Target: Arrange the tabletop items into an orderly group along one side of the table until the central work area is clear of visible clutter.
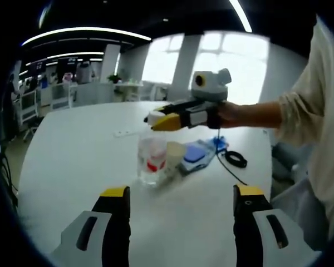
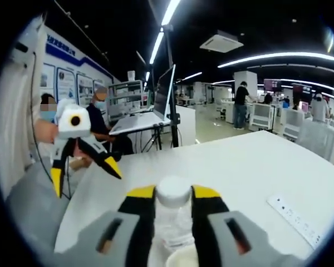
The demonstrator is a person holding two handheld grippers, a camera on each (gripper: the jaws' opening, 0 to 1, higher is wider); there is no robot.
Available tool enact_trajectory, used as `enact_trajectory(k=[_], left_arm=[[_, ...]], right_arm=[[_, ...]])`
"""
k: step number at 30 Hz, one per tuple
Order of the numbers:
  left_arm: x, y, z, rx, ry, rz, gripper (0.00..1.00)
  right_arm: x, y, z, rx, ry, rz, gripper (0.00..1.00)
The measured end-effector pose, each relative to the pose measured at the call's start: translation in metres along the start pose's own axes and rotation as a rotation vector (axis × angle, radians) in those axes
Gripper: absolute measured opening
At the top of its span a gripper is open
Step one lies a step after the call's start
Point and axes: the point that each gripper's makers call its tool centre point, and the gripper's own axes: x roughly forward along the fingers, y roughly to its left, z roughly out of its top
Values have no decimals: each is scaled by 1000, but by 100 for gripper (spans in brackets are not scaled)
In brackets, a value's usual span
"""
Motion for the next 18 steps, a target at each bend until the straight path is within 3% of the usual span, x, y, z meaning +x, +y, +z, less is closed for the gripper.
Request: enact_trajectory(k=[18], left_arm=[[-1,-6,7,18,0,-2,74]], right_arm=[[-7,5,10,20,-19,-2,45]])
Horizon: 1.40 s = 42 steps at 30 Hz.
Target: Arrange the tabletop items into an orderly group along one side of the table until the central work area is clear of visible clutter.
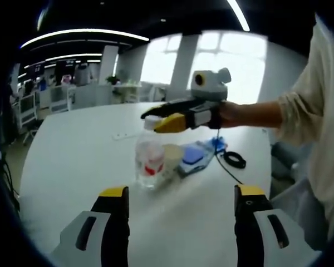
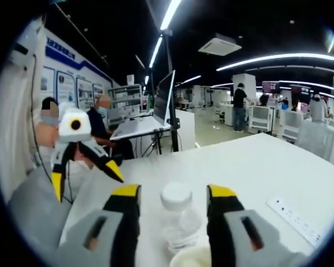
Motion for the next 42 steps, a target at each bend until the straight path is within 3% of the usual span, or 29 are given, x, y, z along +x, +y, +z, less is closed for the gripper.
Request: enact_trajectory(k=[7,17,31,42], left_arm=[[-3,-6,11,14,-8,3,78],[-8,-20,28,48,-23,0,84],[-13,-56,44,111,-26,-19,84],[-8,-85,53,151,-31,-31,84]], right_arm=[[-15,3,10,14,-25,-29,59],[-45,12,22,14,-39,-65,67],[-107,40,31,11,-66,-136,66],[-164,56,24,18,-73,-215,66]])
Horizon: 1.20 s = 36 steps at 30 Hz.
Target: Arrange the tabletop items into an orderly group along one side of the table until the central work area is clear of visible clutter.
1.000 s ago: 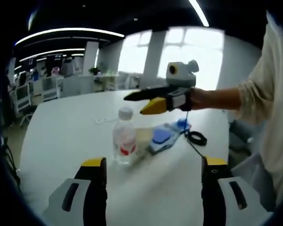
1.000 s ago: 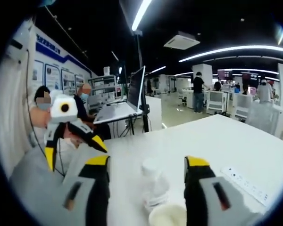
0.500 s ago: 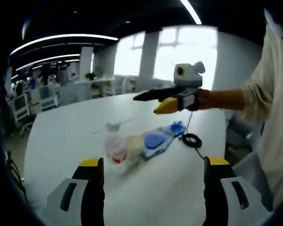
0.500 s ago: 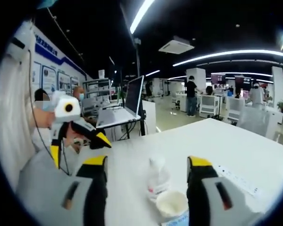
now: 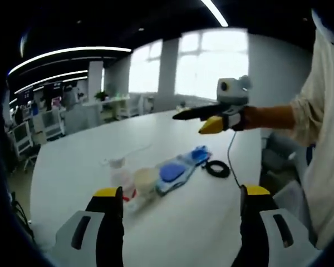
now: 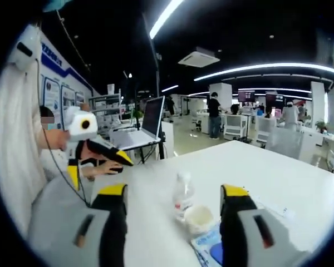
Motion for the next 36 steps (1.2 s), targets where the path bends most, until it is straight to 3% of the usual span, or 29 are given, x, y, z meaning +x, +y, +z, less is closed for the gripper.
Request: enact_trajectory(k=[16,28,36], left_arm=[[10,-45,9,41,-3,-15,83],[6,-77,4,52,8,-12,83],[-1,-92,-7,47,21,6,83]], right_arm=[[-113,6,-14,39,-6,-157,66],[-200,18,-53,99,19,-302,65],[-234,27,-75,124,42,-377,66]])
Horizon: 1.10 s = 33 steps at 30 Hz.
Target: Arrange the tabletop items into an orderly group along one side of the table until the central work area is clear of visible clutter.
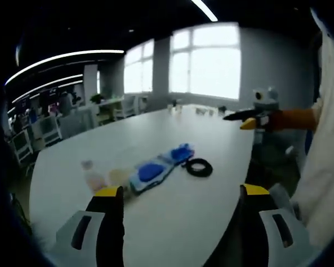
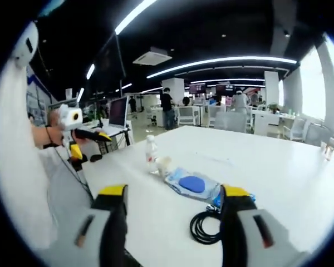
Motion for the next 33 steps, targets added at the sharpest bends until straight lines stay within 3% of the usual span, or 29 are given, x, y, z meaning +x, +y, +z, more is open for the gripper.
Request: enact_trajectory(k=[6,20,24,28,33], left_arm=[[-2,-9,-8,-4,9,14,85],[7,-34,-28,-40,-2,18,94],[11,-37,-38,-62,15,20,96],[14,-36,-63,-76,76,30,97],[9,-30,-82,-100,103,48,97]], right_arm=[[-11,0,-24,-37,59,-38,68],[-40,-14,-60,-22,115,-64,73],[-47,-18,-69,-7,127,-83,73],[-49,-18,-76,-4,141,-90,73],[-49,-20,-78,0,148,-99,74]])
